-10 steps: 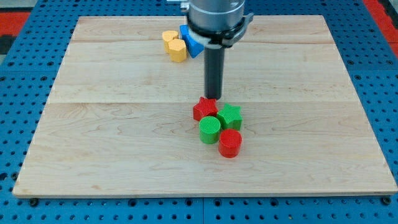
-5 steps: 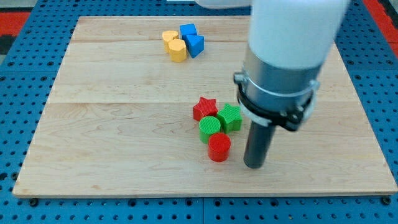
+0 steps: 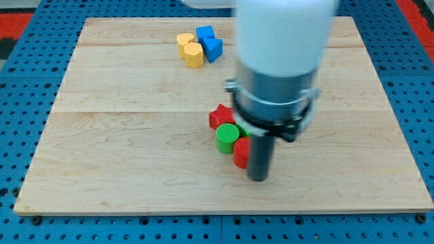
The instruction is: Adjust the green blocks and red blocks
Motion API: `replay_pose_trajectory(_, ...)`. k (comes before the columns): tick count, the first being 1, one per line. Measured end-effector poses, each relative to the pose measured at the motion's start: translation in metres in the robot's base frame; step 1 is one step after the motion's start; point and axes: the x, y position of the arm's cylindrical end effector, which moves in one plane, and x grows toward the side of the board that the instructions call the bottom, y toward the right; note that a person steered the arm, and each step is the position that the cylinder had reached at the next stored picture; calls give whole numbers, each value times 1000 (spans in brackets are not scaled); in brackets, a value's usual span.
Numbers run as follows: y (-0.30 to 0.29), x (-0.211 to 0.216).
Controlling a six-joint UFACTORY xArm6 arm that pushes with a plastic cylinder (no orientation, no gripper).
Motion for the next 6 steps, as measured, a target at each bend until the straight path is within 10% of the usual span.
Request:
replay_pose_trajectory(4,73,-17)
replay_pose_trajectory(6,-2,-56)
